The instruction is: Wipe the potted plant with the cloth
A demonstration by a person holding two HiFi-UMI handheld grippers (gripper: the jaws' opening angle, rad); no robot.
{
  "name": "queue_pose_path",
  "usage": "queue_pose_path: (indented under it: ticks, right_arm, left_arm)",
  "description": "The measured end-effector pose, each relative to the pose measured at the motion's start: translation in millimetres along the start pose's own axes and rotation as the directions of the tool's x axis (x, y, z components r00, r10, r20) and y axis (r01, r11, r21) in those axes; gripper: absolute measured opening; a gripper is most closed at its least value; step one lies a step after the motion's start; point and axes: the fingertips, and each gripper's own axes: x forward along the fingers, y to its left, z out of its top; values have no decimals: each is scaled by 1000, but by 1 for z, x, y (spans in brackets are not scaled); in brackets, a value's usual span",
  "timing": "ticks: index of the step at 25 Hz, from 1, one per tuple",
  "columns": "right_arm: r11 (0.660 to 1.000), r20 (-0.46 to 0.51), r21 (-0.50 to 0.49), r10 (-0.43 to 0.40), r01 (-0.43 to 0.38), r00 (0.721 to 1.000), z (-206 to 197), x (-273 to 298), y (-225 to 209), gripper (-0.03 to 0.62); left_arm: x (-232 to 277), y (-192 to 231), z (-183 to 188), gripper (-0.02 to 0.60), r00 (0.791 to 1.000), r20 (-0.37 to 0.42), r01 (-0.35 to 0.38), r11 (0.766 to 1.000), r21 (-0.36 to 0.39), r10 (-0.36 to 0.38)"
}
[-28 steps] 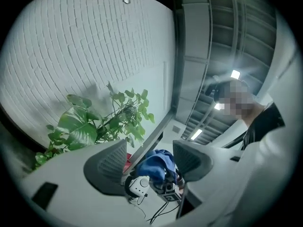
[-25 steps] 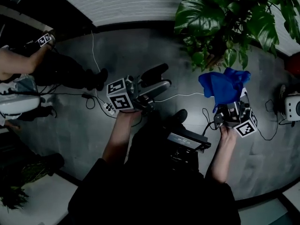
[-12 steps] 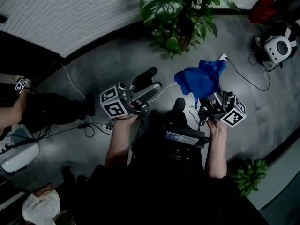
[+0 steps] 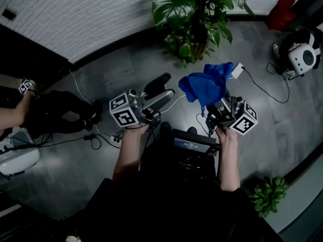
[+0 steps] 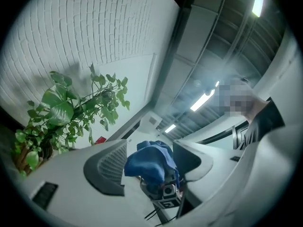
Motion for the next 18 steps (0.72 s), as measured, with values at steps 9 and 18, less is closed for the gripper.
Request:
queue_pose_path:
  ticks: [9,18]
  right_arm:
    - [1000,-18,-1,13,-13,1000,6,-5,7,105]
    - [1000,-29,23,16,-15,999,3,-10,4,105]
  left_arm:
    - [10,-13,1,314,999,28,22,999,-24,-21]
    - [16,-12,-10,314,1000,11,16,999,-37,-16]
